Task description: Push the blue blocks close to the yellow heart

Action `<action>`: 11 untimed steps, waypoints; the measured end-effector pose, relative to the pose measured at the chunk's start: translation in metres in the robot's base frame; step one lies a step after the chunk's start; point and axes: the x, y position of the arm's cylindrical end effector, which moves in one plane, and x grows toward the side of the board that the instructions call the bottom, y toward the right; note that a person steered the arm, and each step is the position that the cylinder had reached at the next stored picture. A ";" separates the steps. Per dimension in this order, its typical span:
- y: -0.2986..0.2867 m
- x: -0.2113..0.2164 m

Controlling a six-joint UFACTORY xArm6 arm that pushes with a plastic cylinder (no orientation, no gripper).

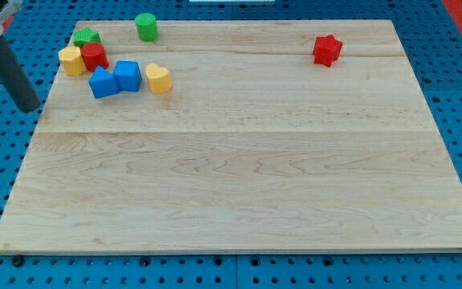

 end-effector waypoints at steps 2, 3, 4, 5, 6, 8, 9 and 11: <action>0.126 -0.017; 0.129 -0.010; 0.093 -0.009; 0.092 -0.041; 0.100 -0.052; 0.143 -0.067; 0.146 -0.065; 0.122 -0.039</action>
